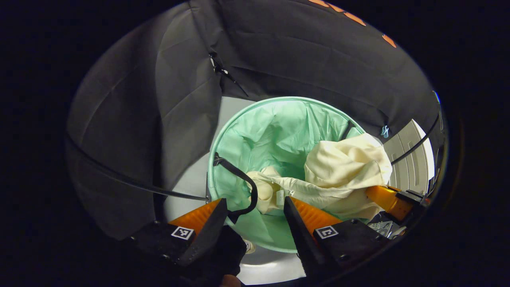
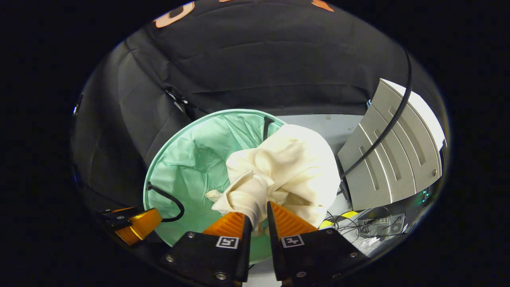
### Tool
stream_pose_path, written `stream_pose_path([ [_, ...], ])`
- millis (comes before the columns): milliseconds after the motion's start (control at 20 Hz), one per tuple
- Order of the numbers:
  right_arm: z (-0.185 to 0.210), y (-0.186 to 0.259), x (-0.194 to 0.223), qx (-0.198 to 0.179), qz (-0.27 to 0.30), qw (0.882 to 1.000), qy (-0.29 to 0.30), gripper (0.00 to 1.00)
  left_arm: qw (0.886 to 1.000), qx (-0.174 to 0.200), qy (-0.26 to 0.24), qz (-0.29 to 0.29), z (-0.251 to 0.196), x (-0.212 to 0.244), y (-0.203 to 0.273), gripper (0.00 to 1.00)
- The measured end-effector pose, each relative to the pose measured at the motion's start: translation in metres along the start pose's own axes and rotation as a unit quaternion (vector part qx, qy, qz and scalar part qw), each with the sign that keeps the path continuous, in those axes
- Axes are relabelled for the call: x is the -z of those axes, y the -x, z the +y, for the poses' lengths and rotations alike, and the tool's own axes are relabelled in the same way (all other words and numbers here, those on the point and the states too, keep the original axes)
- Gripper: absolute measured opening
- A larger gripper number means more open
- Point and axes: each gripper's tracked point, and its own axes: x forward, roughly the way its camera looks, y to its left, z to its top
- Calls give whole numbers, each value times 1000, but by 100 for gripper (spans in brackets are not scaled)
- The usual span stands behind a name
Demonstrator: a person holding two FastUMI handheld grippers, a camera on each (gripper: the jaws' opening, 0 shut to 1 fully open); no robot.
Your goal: Grasp the clothes on the hanger with both hands and then place them into the laundry hamper below.
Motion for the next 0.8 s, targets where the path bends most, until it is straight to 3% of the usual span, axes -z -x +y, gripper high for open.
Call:
stream_pose_path([
  [250, 2, 6, 0, 1, 2, 1000, 4, 38, 1000, 2, 3, -2, 4, 2, 5, 95],
  [300, 2, 7, 0, 2, 4, 1000, 3, 48, 1000, 1, 4, -1, 5, 3, 6, 95],
  [400, 3, 10, -1, 0, 4, 1000, 1, 47, 1000, 0, 8, -4, 6, 1, 9, 95],
  [650, 1, 22, -8, -2, -5, 1000, -3, 66, 1000, -1, 14, -14, 12, -2, 16, 95],
  [800, -2, 30, -17, 4, -15, 1000, 0, 71, 1000, 1, 16, -20, 11, -7, 23, 95],
])
